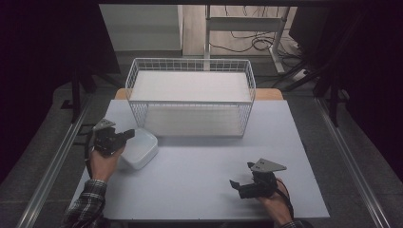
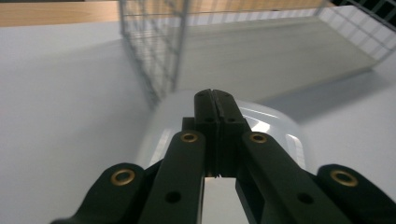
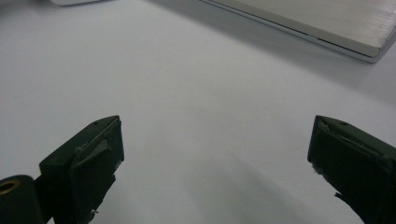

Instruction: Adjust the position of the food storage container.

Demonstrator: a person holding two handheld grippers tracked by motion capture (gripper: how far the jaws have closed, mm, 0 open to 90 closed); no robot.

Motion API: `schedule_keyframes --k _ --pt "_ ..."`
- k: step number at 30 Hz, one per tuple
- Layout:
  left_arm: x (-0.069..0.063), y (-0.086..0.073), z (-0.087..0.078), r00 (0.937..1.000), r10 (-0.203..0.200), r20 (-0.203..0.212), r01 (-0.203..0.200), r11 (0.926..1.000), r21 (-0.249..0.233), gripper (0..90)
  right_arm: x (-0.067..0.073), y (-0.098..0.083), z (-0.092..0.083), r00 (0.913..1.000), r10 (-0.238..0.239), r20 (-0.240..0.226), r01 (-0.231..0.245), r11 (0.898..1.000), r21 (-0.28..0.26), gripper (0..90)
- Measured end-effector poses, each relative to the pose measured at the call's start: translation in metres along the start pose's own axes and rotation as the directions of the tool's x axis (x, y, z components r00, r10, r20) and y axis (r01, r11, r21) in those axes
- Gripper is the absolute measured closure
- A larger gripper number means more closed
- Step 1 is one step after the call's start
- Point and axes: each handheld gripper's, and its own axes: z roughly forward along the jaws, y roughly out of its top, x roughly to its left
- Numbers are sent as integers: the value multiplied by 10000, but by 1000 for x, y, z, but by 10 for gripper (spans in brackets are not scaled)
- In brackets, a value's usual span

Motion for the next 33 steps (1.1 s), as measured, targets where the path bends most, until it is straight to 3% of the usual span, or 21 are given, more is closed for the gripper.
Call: schedule_keyframes --k 5,8,14,21,27,33 --pt "13 5 8 9991 -115 -399 122 9998 177 898 0 0 1 10000 -13 -18 13 10000 15 32" --pt "20 8 17 9981 -50 -607 83 9985 542 898 0 0 1 10000 -48 -43 48 10000 61 33" --pt "26 10 25 9976 -256 -637 301 9970 710 898 1 0 1 10000 -69 -55 70 10000 65 34" --pt "27 13 29 9976 -213 -658 271 9957 882 898 1 0 2 9999 -64 -89 65 9999 99 34" --pt "21 13 32 9994 -213 -256 235 9958 888 899 1 0 2 9999 -75 -106 76 9999 119 34" --pt "1 10 35 9987 73 498 -123 9949 997 899 1 0 2 9999 -71 -106 72 9999 107 34"
